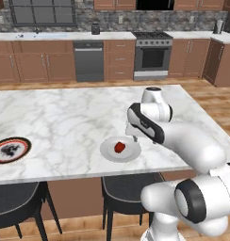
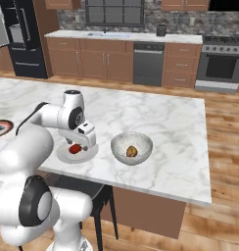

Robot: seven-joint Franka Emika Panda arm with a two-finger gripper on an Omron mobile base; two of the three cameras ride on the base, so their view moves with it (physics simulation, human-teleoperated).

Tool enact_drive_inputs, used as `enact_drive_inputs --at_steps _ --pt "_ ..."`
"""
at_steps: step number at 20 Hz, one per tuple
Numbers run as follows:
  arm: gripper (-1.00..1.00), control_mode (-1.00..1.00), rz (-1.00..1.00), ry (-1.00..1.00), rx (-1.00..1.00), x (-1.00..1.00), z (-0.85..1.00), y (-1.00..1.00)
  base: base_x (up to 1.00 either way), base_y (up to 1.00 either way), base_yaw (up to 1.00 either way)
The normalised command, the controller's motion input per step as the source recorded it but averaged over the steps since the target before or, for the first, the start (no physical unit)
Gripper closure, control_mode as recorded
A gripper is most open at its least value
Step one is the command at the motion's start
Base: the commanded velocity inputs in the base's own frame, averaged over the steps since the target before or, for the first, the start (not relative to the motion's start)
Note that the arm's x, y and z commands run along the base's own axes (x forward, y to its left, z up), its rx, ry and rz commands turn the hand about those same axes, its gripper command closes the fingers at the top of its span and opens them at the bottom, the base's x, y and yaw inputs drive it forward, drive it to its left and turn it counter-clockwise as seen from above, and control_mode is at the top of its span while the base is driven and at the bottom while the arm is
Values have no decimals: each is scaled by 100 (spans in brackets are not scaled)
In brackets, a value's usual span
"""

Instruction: Pick the chicken drumstick and bell pepper from their plates and place them in the bowl. Then put the bowl in the fridge.

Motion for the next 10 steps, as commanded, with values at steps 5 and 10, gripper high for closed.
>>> enact_drive_inputs --at_steps 5,10 --pt "-100 -100 -3 0 0 18 -6 75 0 0 0" --pt "-100 -100 -6 0 0 34 -17 46 0 0 0"
